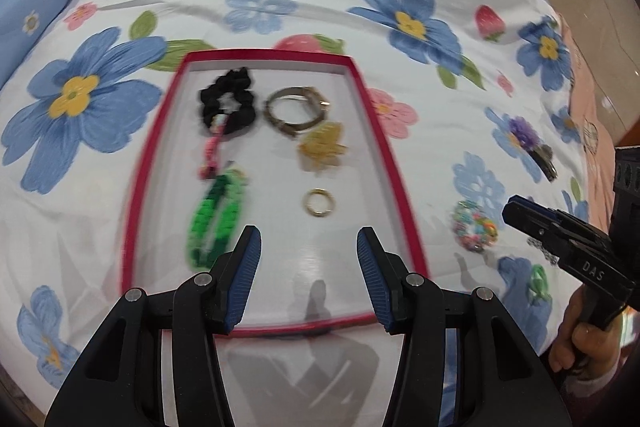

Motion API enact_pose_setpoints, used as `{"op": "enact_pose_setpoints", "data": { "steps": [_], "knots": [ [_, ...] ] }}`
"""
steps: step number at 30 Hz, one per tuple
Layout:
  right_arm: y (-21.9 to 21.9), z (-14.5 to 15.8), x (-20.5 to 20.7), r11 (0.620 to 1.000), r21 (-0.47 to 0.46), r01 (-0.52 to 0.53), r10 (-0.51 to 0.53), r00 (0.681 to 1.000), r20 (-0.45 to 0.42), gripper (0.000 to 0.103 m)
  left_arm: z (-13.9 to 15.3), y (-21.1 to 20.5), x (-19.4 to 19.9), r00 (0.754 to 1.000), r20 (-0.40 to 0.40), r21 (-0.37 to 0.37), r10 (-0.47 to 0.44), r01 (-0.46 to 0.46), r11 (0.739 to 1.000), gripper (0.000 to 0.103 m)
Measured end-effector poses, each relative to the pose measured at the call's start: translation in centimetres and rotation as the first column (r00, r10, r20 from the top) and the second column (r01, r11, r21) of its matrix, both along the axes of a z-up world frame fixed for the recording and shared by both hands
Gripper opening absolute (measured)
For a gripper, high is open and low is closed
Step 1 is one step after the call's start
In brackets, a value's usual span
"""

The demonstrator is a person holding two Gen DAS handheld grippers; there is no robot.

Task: Organize jewelry
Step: 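Move both open tools back toward the remaining jewelry on the sheet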

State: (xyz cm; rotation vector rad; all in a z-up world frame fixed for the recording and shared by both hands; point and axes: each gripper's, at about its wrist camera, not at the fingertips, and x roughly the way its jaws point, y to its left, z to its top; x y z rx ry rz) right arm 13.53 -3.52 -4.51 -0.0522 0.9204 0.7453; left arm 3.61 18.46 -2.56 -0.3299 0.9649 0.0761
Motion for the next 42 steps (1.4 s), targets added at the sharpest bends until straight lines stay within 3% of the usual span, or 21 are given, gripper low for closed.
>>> {"op": "enact_pose_setpoints", "data": {
  "steps": [10, 18, 23, 26, 28, 36, 37, 42],
  "knots": [
    [-4.9, -0.4, -0.1, 0.996, -0.002, 0.086, -0.086, 0.996, 0.003, 0.033, 0.0, -4.4, 0.9, 0.996, -0.013, 0.014, -0.085, 0.085, 0.996, 0.049],
    [-2.2, -1.7, -1.2, 1.000, -0.019, -0.016, 0.016, 1.000, -0.005, 0.030, -0.2, -4.6, 0.6, 0.996, -0.025, 0.019, -0.084, 0.084, 0.996, 0.049],
    [0.1, -3.1, -1.0, 0.994, -0.091, -0.065, 0.067, 0.998, 0.014, 0.028, -0.4, -4.2, 0.7, 0.997, -0.031, 0.012, -0.075, 0.075, 0.997, 0.049],
    [0.9, -4.3, -0.6, 0.985, -0.150, -0.080, 0.084, 0.996, 0.019, 0.020, -0.5, -4.3, 0.8, 0.996, -0.034, 0.007, -0.078, 0.078, 0.997, 0.049],
    [0.9, -5.0, -0.3, 0.984, -0.162, -0.079, 0.082, 0.997, 0.010, 0.000, -0.6, -4.6, 0.9, 0.996, -0.037, 0.004, -0.083, 0.083, 0.997, 0.049],
    [-2.3, -2.7, 0.0, 0.997, -0.069, -0.016, 0.019, 0.999, 0.043, 0.000, -1.0, -6.8, 2.1, 0.991, -0.046, 0.001, -0.127, 0.128, 0.992, 0.049],
    [-2.5, -2.6, 0.3, 0.998, -0.061, -0.013, 0.015, 0.999, 0.033, 0.005, -0.9, -7.1, 2.2, 0.990, -0.046, 0.000, -0.131, 0.131, 0.991, 0.049],
    [-2.9, -3.0, 1.9, 0.995, -0.095, 0.022, -0.021, 1.000, 0.012, 0.007, -1.0, -7.9, 2.5, 0.987, -0.052, 0.000, -0.149, 0.150, 0.989, 0.049]
  ]
}}
